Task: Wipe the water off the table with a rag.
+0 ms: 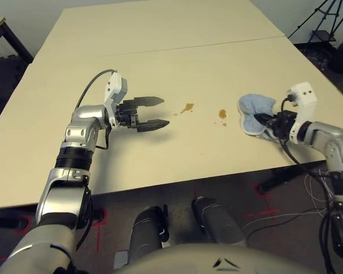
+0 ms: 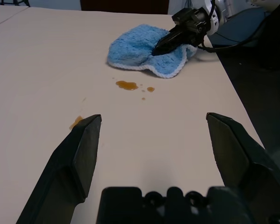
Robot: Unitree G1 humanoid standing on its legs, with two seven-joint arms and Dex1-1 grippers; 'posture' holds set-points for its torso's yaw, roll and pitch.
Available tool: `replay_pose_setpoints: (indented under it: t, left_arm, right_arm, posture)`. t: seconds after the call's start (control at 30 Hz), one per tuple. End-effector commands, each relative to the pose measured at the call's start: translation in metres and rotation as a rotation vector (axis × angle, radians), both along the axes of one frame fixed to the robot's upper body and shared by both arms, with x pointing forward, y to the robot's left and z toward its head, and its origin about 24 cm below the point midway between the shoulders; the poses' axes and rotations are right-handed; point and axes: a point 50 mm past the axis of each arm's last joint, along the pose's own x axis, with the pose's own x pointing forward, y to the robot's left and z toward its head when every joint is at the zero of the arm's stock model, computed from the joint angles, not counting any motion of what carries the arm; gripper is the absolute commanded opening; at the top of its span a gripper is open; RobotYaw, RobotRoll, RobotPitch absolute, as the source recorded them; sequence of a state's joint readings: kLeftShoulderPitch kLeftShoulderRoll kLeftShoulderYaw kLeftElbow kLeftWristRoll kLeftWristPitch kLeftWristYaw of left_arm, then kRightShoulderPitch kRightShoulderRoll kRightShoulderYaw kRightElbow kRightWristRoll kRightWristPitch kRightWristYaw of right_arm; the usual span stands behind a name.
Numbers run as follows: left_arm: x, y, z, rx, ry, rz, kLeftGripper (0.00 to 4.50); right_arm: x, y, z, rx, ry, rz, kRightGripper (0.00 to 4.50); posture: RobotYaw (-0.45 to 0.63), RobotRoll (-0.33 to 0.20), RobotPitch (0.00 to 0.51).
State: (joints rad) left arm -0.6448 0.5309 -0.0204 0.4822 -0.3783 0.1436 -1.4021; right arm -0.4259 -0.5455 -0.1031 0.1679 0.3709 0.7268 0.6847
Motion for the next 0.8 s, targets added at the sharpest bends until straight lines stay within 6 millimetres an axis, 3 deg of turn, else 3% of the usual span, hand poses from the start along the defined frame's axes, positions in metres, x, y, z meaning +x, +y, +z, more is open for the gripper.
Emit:
replay_pose_setpoints:
  t: [0.03, 0.27, 0.57, 0.8]
  left_arm:
    - [-0.004, 0.004, -0.004, 0.034, 0.01, -0.002, 4.5]
    - [-0.005, 0.009, -0.005, 0.029, 0.007, 0.029, 4.5]
    - [-0.018, 0.034, -0.004, 0.006, 0.012, 0.151, 4.5]
    - [-0.032, 0.047, -0.002, 0.02, 0.014, 0.213, 4.5]
  right_arm:
    - [-0.001, 0.032, -0.018, 0.014, 0.071, 0.1, 0.01]
    - [0.0, 0.061, -0.022, 0.028, 0.072, 0.184, 0.01]
    - [0.006, 0.072, -0.021, 0.01, 0.076, 0.231, 0.01]
    - [0.003, 0.092, -0.028, 0.021, 0.117, 0.333, 0.01]
  posture:
    - [-0.37, 0.0, 0.122]
    - [-0.35, 0.0, 0.127]
    - [-0.31, 0.0, 0.141]
    - [-0.27, 0.0, 0.15]
